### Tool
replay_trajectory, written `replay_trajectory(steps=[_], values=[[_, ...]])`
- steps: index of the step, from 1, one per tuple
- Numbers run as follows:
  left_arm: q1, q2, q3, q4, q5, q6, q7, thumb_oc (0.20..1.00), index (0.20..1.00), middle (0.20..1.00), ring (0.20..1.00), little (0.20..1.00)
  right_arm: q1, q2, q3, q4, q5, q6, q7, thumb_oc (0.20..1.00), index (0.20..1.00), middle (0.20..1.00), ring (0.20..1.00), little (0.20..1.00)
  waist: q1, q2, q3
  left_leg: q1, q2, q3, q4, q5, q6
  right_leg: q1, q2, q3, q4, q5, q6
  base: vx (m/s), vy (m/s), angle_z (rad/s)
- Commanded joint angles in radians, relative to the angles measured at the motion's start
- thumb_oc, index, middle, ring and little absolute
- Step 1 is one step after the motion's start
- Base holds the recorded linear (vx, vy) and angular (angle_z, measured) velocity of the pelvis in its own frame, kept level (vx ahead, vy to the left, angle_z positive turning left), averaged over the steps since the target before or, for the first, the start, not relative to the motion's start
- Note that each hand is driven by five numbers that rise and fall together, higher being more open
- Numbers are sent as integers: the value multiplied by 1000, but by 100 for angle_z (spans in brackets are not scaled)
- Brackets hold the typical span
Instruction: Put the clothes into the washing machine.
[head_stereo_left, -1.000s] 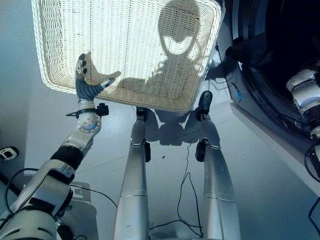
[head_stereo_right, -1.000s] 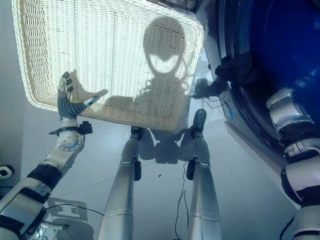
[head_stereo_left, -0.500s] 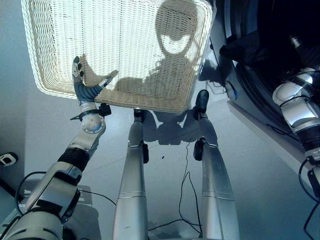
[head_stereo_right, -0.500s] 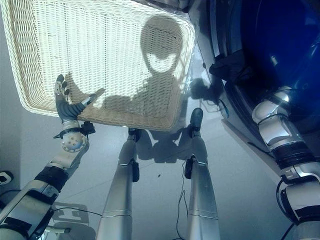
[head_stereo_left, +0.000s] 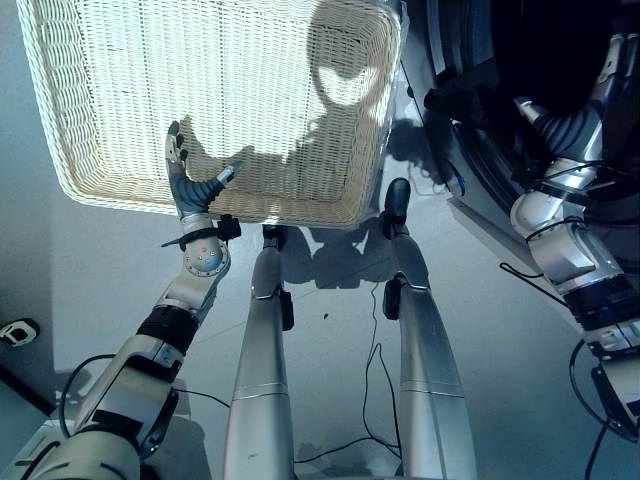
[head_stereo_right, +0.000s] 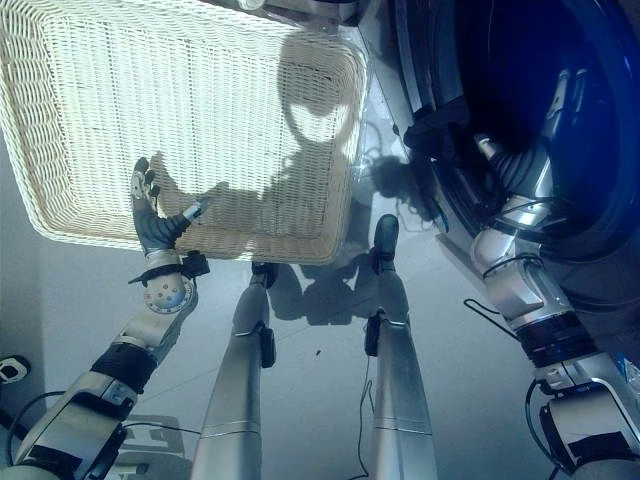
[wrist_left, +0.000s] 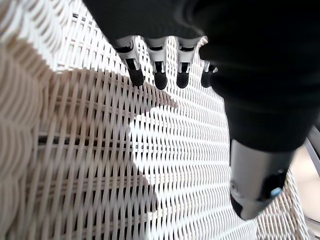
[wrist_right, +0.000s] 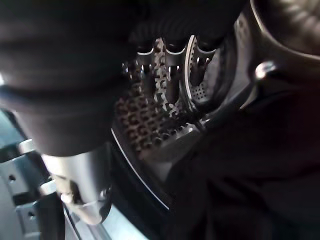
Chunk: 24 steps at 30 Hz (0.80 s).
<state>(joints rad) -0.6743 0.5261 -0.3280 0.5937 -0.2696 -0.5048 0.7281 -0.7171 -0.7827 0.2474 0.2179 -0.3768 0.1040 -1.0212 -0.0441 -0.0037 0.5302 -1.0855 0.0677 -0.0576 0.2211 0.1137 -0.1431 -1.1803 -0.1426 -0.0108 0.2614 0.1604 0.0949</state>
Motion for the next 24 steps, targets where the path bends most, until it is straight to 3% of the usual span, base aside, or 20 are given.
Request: replay_trajectory(steps=[1, 7, 15, 19, 24], values=[[42, -31, 53, -55, 85, -19, 21, 1000, 1000, 1000, 1000, 1000, 32, -1, 11, -81, -84, -68, 7, 1000, 1000, 1000, 1000, 1000, 1, 25, -10, 1, -80, 41, 8, -15, 92, 40, 96, -87, 60, -45, 46, 0, 0, 0], [62, -48, 56, -77, 100, -13, 20, 1000, 1000, 1000, 1000, 1000, 82, 24, 43, -125, -146, -169, 85, 1000, 1000, 1000, 1000, 1000, -3, 28, -10, -4, -81, 48, 15, -11, 92, 34, 97, -83, 67, -44, 44, 0, 0, 0], [102, -77, 40, -87, 124, 0, 20, 1000, 1000, 1000, 1000, 1000, 147, 53, 103, -145, -146, -242, 190, 1000, 1000, 1000, 1000, 1000, -8, 30, -10, 18, -85, 51, 31, -17, 95, 52, 102, -73, 77, -47, 38, -3, 13, 1], [162, -100, 17, -81, 107, 6, 2, 1000, 1000, 1000, 1000, 1000, 218, 78, 159, -116, -132, -293, 281, 1000, 1000, 1000, 1000, 1000, -8, 28, -10, 100, -88, 57, 25, -25, 103, 125, 98, -75, 62, -45, 35, -34, 40, -1], [199, -112, 2, -29, 88, 0, -37, 1000, 1000, 1000, 1000, 1000, 261, 110, 208, -34, -82, -332, 323, 1000, 1000, 1000, 1000, 1000, -5, 20, -10, 222, -85, 62, -8, -33, 105, 240, 85, -83, 26, -43, 37, -59, 17, 2]])
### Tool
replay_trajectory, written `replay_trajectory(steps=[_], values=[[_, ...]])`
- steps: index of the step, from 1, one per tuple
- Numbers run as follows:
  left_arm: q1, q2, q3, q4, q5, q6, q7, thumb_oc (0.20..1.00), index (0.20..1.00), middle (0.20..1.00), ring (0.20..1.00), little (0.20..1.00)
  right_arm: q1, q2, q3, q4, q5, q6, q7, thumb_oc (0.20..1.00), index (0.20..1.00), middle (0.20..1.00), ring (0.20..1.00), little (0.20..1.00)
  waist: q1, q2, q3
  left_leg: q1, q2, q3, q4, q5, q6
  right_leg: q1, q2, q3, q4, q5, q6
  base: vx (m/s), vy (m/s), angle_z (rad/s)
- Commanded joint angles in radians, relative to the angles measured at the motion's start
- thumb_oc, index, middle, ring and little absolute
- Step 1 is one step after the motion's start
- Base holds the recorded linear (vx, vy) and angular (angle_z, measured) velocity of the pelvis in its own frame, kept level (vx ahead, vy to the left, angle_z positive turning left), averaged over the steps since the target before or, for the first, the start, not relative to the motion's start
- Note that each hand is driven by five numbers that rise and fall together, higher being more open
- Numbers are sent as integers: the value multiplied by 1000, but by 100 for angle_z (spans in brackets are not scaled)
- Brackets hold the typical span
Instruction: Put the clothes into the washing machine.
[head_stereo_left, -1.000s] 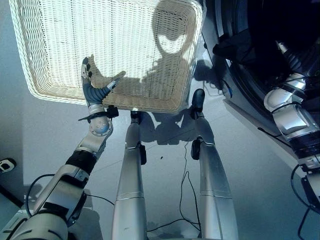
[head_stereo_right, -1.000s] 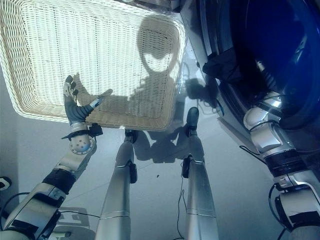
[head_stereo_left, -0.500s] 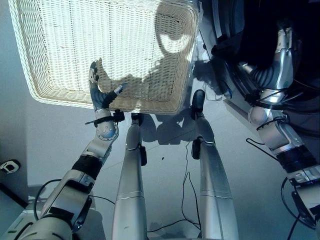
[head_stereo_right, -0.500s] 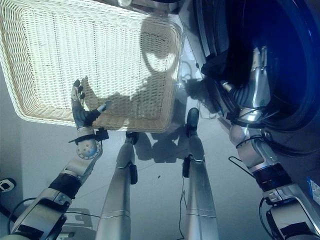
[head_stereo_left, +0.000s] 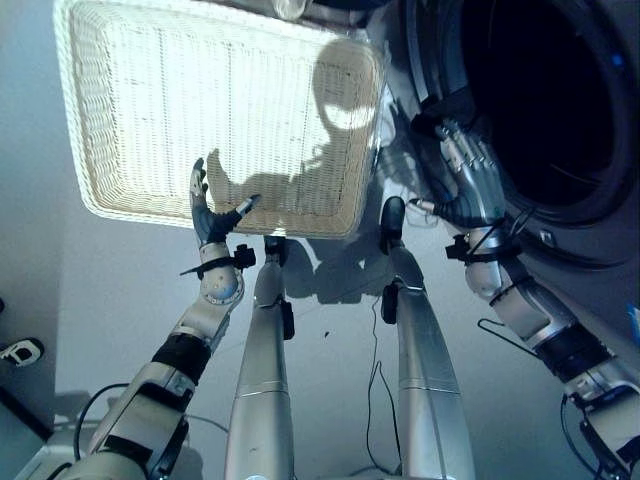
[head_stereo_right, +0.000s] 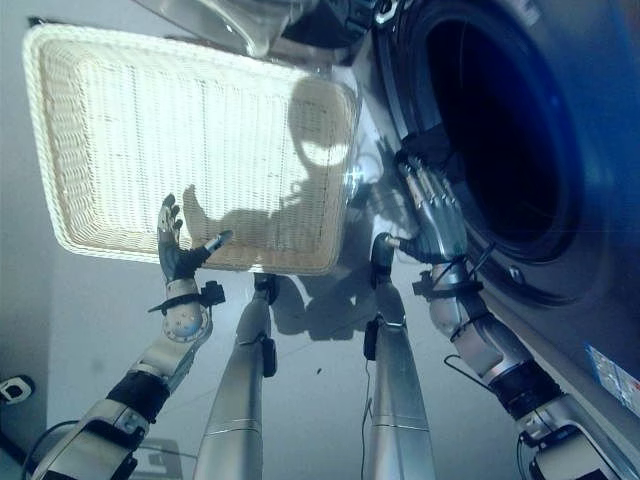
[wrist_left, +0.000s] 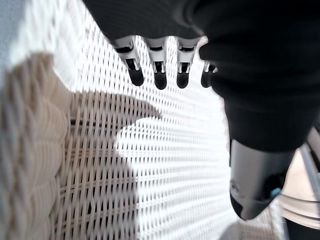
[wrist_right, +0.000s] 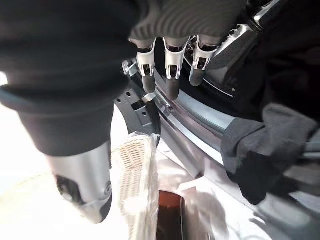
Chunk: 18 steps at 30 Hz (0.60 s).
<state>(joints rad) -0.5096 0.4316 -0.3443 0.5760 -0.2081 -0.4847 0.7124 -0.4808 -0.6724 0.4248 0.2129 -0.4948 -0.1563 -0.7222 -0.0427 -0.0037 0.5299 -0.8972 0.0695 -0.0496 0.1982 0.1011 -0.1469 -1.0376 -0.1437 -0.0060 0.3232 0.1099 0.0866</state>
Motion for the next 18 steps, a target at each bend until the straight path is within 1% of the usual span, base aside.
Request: replay_trajectory(steps=[1, 3, 5, 7, 8, 9, 11, 12, 13, 14, 15, 17, 18], values=[[43, -20, 12, 5, 21, -18, -31, 1000, 1000, 1000, 1000, 1000, 35, 4, 47, -9, 45, -75, 29, 1000, 1000, 1000, 1000, 1000, -5, 19, -10, 76, -84, 54, 1, -21, 107, 135, 81, -89, -47, 8, 47, -69, 19, 0], [56, -20, 8, 20, 14, -18, -43, 1000, 1000, 1000, 1000, 1000, 52, 8, 55, 8, 65, -80, 32, 1000, 1000, 1000, 1000, 1000, -2, 20, -10, 117, -80, 55, -11, -22, 106, 172, 76, -90, -56, 7, 49, -47, 12, -2], [99, -18, 7, 55, 9, -24, -76, 1000, 1000, 1000, 1000, 1000, 95, 15, 57, 50, 114, -102, 49, 1000, 1000, 1000, 1000, 1000, 6, 21, -10, 218, -69, 59, -46, -23, 99, 265, 63, -94, -82, 3, 57, -53, 5, -2], [117, -16, 13, 78, 10, -18, -104, 1000, 1000, 1000, 1000, 1000, 118, 24, 55, 78, 139, -113, 60, 1000, 1000, 1000, 1000, 1000, 10, 21, -10, 276, -64, 64, -72, -22, 95, 317, 56, -98, -97, 1, 60, -44, 8, 0], [151, -10, 15, 113, 15, -1, -151, 1000, 1000, 1000, 1000, 1000, 157, 39, 53, 119, 238, -107, 119, 1000, 1000, 1000, 1000, 1000, 19, 20, -10, 369, -58, 68, -103, -26, 89, 406, 45, -105, -117, -10, 65, -46, 16, 2], [161, -7, 18, 126, 14, 4, -171, 1000, 1000, 1000, 1000, 1000, 172, 47, 47, 139, 267, -111, 132, 1000, 1000, 1000, 1000, 1000, 21, 19, -10, 401, -57, 68, -110, -29, 87, 437, 42, -107, -122, -15, 66, -31, 20, 5], [203, 1, 23, 175, 29, 27, -239, 1000, 1000, 1000, 1000, 1000, 223, 79, 29, 202, 343, -85, 215, 1000, 1000, 1000, 1000, 1000, 28, 18, -10, 510, -55, 69, -140, -35, 82, 545, 32, -111, -143, -27, 68, 19, 23, 7], [222, 4, 25, 186, 31, 38, -265, 1000, 1000, 1000, 1000, 1000, 248, 91, 21, 222, 371, -82, 238, 1000, 1000, 1000, 1000, 1000, 29, 17, -10, 554, -53, 70, -150, -40, 79, 588, 29, -110, -151, -33, 69, 30, 18, 5], [225, 5, 26, 189, 31, 43, -273, 1000, 1000, 1000, 1000, 1000, 254, 95, 18, 227, 387, -77, 246, 1000, 1000, 1000, 1000, 1000, 29, 17, -10, 561, -53, 70, -152, -39, 79, 596, 28, -110, -155, -31, 69, 31, 26, 4], [256, 13, 33, 229, 29, 60, -331, 1000, 1000, 1000, 1000, 1000, 286, 125, -4, 292, 437, -55, 312, 1000, 1000, 1000, 1000, 1000, 28, 16, -10, 639, -50, 73, -170, -44, 72, 681, 22, -110, -180, -37, 66, 64, 39, 5], [279, 12, 34, 263, 35, 64, -365, 1000, 1000, 1000, 1000, 1000, 308, 144, -13, 347, 440, -63, 338, 1000, 1000, 1000, 1000, 1000, 28, 18, -37, 681, -47, 75, -187, -44, 69, 728, 19, -113, -203, -38, 64, 128, 47, 10], [335, 6, 36, 314, 57, 85, -433, 1000, 1000, 1000, 1000, 1000, 355, 177, -35, 454, 503, -42, 406, 1000, 1000, 1000, 1000, 1000, 31, 20, -101, 763, -41, 82, -222, -48, 60, 824, 15, -119, -255, -40, 63, 165, 22, 12], [351, 1, 40, 330, 64, 90, -456, 1000, 1000, 1000, 1000, 1000, 366, 189, -46, 499, 511, -49, 429, 1000, 1000, 1000, 1000, 1000, 33, 20, -123, 781, -40, 84, -227, -49, 59, 847, 13, -120, -265, -40, 63, 113, 5, 10]])
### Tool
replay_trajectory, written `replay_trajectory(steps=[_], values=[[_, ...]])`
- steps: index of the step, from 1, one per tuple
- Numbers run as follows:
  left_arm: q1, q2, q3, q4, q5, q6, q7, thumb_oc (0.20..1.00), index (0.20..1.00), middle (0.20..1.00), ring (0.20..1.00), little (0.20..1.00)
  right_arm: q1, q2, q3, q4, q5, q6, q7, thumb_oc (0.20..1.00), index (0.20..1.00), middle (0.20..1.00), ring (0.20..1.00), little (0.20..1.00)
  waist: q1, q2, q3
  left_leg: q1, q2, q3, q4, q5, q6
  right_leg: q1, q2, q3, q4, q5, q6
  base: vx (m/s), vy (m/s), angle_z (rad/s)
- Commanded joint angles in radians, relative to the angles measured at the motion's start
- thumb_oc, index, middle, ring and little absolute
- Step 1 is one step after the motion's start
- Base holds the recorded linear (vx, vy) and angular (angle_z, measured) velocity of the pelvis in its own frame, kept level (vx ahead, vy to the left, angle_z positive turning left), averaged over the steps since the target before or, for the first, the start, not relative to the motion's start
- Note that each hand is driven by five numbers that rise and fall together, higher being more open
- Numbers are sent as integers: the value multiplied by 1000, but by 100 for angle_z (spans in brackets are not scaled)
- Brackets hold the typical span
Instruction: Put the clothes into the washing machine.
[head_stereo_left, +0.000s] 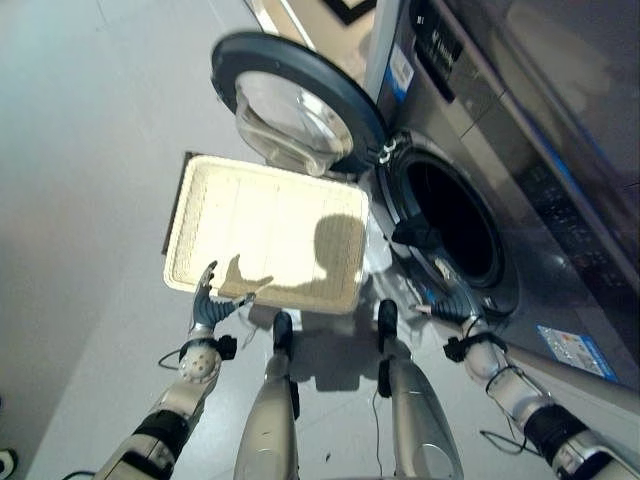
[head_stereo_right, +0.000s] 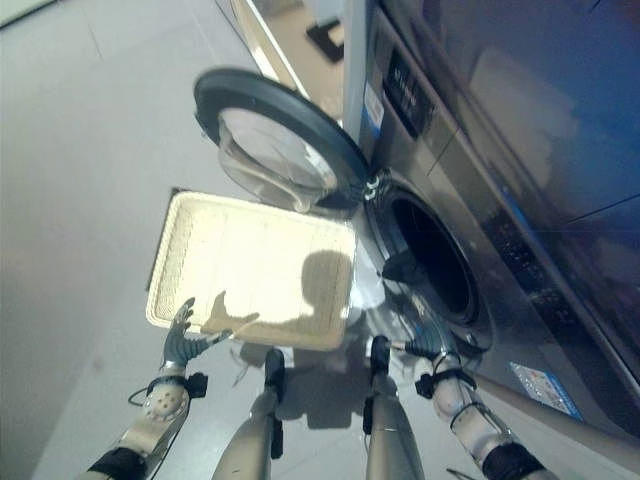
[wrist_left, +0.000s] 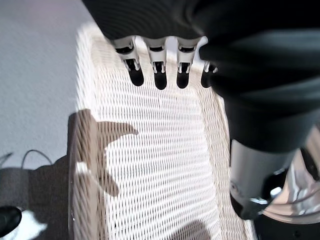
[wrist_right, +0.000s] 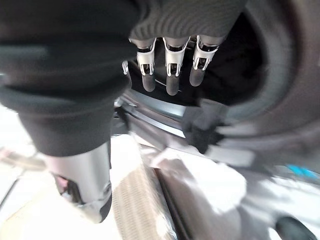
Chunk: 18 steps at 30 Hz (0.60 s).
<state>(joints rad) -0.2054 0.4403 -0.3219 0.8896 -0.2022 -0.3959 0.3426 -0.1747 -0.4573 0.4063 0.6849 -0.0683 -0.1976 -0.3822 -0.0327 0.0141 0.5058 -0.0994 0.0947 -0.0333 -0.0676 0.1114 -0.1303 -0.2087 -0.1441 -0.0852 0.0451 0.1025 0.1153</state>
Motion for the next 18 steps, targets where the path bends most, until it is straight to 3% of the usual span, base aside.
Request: replay_trajectory(steps=[1, 2, 4, 5, 7, 12, 18], values=[[55, -9, 20, 24, 62, 4, -96, 1000, 1000, 1000, 1000, 1000, 65, -20, -32, 45, 102, 0, 104, 1000, 1000, 1000, 1000, 1000, 24, 2, -107, -8, -65, 69, 36, -60, 42, 29, 13, -41, 7, -32, 34, 174, 1, 14], [88, -22, 27, 61, 88, 21, -131, 1000, 1000, 1000, 1000, 1000, 88, 13, -57, 149, 140, 1, 163, 1000, 1000, 1000, 1000, 1000, 29, 1, -157, 35, -63, 72, 25, -64, 43, 78, 11, -42, -10, -33, 33, 139, -2, 11], [92, -23, 27, 65, 91, 24, -134, 1000, 1000, 1000, 1000, 1000, 91, 18, -59, 159, 145, 5, 169, 1000, 1000, 1000, 1000, 1000, 30, 1, -162, 42, -62, 72, 23, -64, 43, 85, 11, -42, -14, -33, 33, 150, 2, 6], [127, -53, 39, 143, 121, 45, -170, 1000, 1000, 1000, 1000, 1000, 107, 85, -113, 346, 202, 36, 243, 1000, 1000, 1000, 1000, 1000, 40, -1, -238, 104, -58, 81, -1, -66, 45, 159, 11, -44, -47, -33, 33, 270, 28, 7], [158, -82, 56, 204, 127, 55, -198, 1000, 1000, 1000, 1000, 1000, 120, 130, -162, 468, 226, 94, 273, 1000, 1000, 1000, 1000, 1000, 50, 2, -300, 151, -54, 90, -17, -74, 46, 217, 11, -49, -78, -32, 33, 256, 40, 16], [182, -109, 92, 270, 108, 77, -261, 1000, 1000, 1000, 1000, 1000, 134, 164, -224, 582, 233, 193, 323, 1000, 1000, 1000, 1000, 1000, 59, 3, -365, 197, -47, 105, -20, -97, 47, 280, 11, -54, -115, -35, 32, 88, 25, 1], [198, -114, 111, 315, 123, 107, -320, 1000, 1000, 1000, 1000, 1000, 139, 169, -258, 637, 231, 249, 347, 1000, 1000, 1000, 1000, 1000, 63, 0, -411, 234, -42, 118, -20, -115, 49, 318, 10, -43, -124, -47, 28, 50, 14, 1]])
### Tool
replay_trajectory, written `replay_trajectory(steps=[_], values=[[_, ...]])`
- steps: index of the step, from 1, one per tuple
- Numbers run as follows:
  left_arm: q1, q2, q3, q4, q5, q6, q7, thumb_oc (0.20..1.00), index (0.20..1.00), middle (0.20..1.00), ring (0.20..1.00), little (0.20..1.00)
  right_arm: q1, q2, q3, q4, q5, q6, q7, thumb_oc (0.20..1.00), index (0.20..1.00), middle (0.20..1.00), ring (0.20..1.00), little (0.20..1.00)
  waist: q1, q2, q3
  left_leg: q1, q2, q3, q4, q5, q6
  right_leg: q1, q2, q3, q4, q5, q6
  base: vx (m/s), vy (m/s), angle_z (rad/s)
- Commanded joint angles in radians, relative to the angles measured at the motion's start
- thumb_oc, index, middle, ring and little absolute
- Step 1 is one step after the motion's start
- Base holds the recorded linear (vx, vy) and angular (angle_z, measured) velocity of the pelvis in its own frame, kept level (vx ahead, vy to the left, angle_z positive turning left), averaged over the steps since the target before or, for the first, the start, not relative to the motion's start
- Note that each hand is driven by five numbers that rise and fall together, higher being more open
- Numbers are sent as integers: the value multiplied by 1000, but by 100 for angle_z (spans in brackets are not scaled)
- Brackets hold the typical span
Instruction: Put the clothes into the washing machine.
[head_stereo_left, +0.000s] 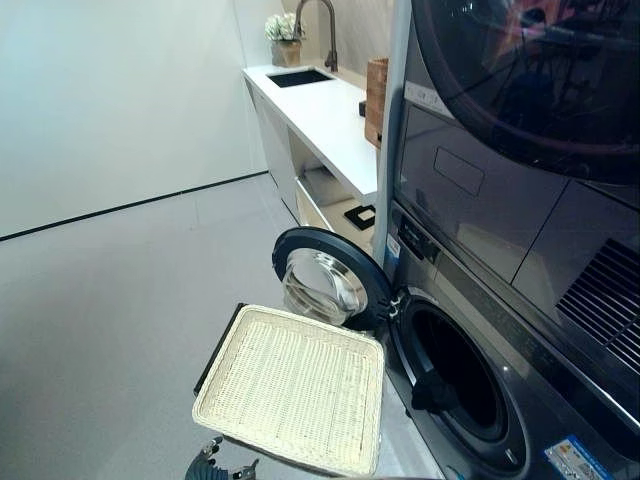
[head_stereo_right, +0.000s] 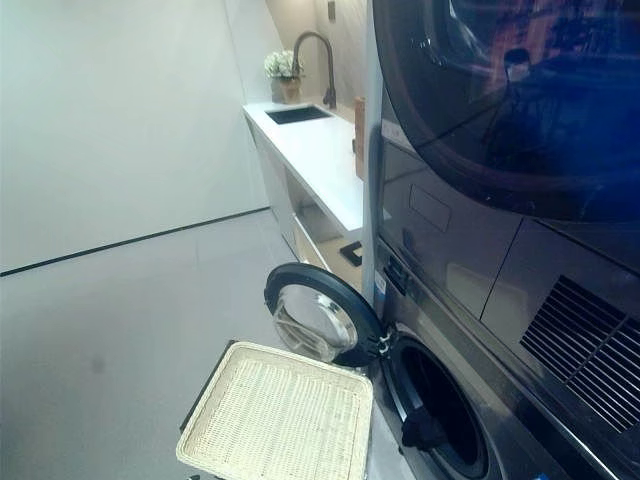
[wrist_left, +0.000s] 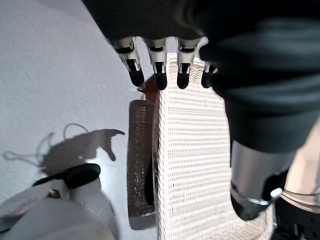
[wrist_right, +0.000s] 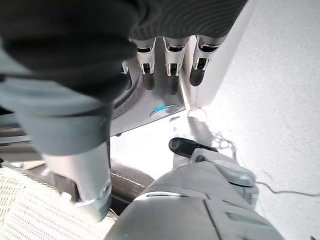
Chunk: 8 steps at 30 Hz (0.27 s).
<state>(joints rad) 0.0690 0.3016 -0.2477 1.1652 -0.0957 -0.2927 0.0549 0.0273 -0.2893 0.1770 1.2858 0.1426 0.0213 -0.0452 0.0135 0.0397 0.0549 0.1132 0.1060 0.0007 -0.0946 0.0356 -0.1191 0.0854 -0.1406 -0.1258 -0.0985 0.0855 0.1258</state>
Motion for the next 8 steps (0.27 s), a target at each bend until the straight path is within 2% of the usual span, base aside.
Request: replay_trajectory(steps=[1, 8], values=[[-73, 25, 38, 43, 18, 10, -43, 1000, 1000, 1000, 1000, 1000, -61, 1, -32, 40, 20, 31, 8, 1000, 1000, 1000, 1000, 1000, 15, -26, 36, 26, -52, 85, 7, -43, 40, 27, 6, 2, 21, -34, 16, 0, 0, 0], [-71, 23, 34, 59, 11, 41, -84, 1000, 1000, 1000, 1000, 1000, -54, -1, -51, 66, 6, 30, 17, 1000, 1000, 1000, 1000, 1000, 8, -27, 21, 46, -47, 89, 7, -55, 46, 41, 8, 19, 22, -42, 11, 0, 0, 0]])
